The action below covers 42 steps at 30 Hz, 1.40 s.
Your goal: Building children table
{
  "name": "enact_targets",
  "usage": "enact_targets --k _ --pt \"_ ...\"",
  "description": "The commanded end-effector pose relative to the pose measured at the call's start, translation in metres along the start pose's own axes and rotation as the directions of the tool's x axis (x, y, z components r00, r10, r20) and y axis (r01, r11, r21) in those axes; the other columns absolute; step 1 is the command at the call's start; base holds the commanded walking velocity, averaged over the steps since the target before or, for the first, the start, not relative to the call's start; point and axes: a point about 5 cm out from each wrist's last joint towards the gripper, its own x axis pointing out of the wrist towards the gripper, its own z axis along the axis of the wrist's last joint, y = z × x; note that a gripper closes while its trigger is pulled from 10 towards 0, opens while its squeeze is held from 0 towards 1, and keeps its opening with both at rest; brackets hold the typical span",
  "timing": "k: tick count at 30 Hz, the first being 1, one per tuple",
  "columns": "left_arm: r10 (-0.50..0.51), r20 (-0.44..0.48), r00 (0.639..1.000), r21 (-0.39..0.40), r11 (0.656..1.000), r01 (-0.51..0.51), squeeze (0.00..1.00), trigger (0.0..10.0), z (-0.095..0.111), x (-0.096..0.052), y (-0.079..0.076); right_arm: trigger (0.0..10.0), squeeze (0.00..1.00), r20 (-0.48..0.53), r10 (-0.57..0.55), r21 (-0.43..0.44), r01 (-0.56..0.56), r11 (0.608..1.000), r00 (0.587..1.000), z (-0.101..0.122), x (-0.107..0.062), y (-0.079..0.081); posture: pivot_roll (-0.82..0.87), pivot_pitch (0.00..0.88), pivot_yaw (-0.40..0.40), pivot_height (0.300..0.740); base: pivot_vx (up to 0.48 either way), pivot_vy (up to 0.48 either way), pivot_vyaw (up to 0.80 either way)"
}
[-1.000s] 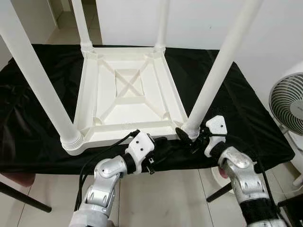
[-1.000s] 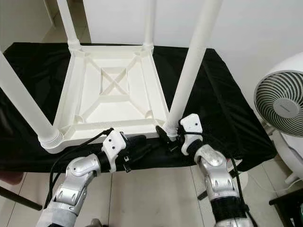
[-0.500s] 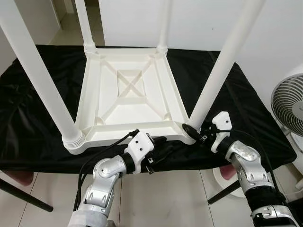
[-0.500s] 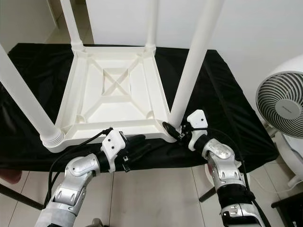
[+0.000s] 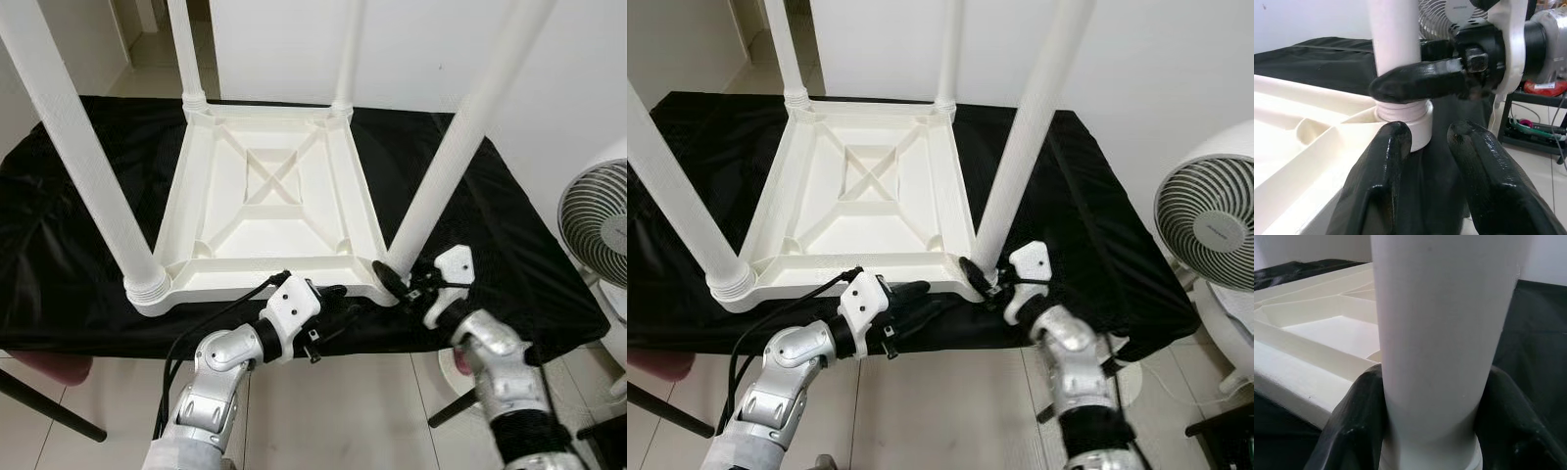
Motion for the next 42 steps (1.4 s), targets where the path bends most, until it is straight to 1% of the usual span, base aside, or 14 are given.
enact_targets --k 1,2,4,7,14,16,21,22,27,31,34,35,39,42 --pt "0.137 -0.012 0.99 -0.005 0.991 -0.137 0.0 10.0 -0.002 -0.002 0.004 0.0 0.0 -0.028 -0.078 0.022 0.079 0.997 0.997 -0.005 -0.001 0.003 0.08 0.012 -0.042 0.74 0.0 0.0 0.0" --pt "0.137 -0.012 0.99 -0.005 0.991 -0.137 0.0 10.0 -0.002 -0.002 0.004 0.0 0.0 -0.028 -0.078 0.022 0.079 0.997 0.997 -0.005 -0.001 0.003 0.08 0.012 -0.042 0.74 0.0 0.0 0.0" --pt "0.136 -0.013 0.991 -0.006 0.991 -0.136 0.0 10.0 -0.002 -0.003 0.004 0.0 0.0 -0.029 -0.224 0.055 0.226 0.973 0.974 -0.005 -0.001 0.006 0.08 0.013 -0.043 0.74 0.0 0.0 0.0" --pt "0.135 -0.017 0.991 -0.006 0.991 -0.135 0.0 10.0 -0.003 -0.004 0.004 0.0 0.0 -0.031 -0.347 0.075 0.348 0.934 0.937 -0.007 -0.002 0.014 0.08 0.013 -0.044 0.74 0.0 0.0 0.0" --pt "0.13 -0.021 0.991 -0.003 0.992 -0.13 0.0 10.0 -0.004 -0.004 0.002 0.0 0.0 -0.054 -0.448 0.093 0.451 0.888 0.893 -0.011 -0.002 0.022 0.09 0.014 -0.044 0.74 0.0 0.0 0.0" --pt "0.129 -0.021 0.991 -0.004 0.992 -0.13 0.0 10.0 -0.003 -0.005 0.002 0.0 0.0 -0.098 -0.53 0.106 0.538 0.836 0.842 -0.013 0.0 0.031 0.09 0.013 -0.046 0.74 0.0 0.0 0.0" --pt "0.132 -0.02 0.991 -0.005 0.991 -0.132 0.0 10.0 -0.003 -0.005 0.002 0.0 0.0 -0.115 -0.524 0.129 0.536 0.834 0.844 -0.011 0.004 0.045 0.09 0.011 -0.048 0.74 0.0 0.0 0.0" --pt "0.133 -0.02 0.991 -0.004 0.991 -0.133 0.0 10.0 -0.003 -0.005 0.002 10.0 0.0 -0.113 -0.516 0.112 0.526 0.843 0.849 -0.009 0.006 0.048 0.09 0.011 -0.048 0.74 0.0 0.0 0.0" --pt "0.135 -0.02 0.991 -0.004 0.991 -0.135 0.0 10.0 -0.003 -0.004 0.003 10.0 0.0 -0.136 -0.525 0.124 0.54 0.832 0.84 -0.009 0.007 0.046 0.08 0.007 -0.05 0.74 0.0 0.0 0.0" --pt "0.138 -0.018 0.99 -0.002 0.99 -0.138 0.0 10.0 -0.003 -0.003 0.004 10.0 0.0 -0.14 -0.496 0.104 0.511 0.854 0.857 -0.011 0.006 0.039 0.08 0.008 -0.052 0.74 0.0 0.0 0.0" --pt "0.14 -0.017 0.99 -0.002 0.99 -0.14 0.0 10.0 -0.003 -0.002 0.004 10.0 0.0 -0.122 -0.425 0.081 0.436 0.896 0.897 -0.009 0.006 0.033 0.08 0.008 -0.051 0.74 0.0 0.0 0.0" --pt "0.14 -0.017 0.99 -0.002 0.99 -0.14 0.0 10.0 -0.003 -0.002 0.004 10.0 1.0 -0.107 -0.383 0.075 0.392 0.917 0.918 -0.008 0.006 0.024 0.08 0.008 -0.051 0.74 0.0 0.0 0.0" --pt "0.141 -0.017 0.99 -0.002 0.99 -0.141 0.0 10.0 -0.003 -0.002 0.005 10.0 1.0 -0.079 -0.286 0.09 0.292 0.952 0.955 -0.002 0.006 0.01 0.08 0.012 -0.047 0.74 0.0 0.0 0.0" --pt "0.143 -0.016 0.99 0.0 0.99 -0.143 0.0 10.0 -0.003 -0.002 0.005 10.0 1.0 -0.043 -0.172 0.025 0.173 0.985 0.984 0.004 0.005 0.004 0.08 0.014 -0.044 0.74 0.0 0.0 0.0"
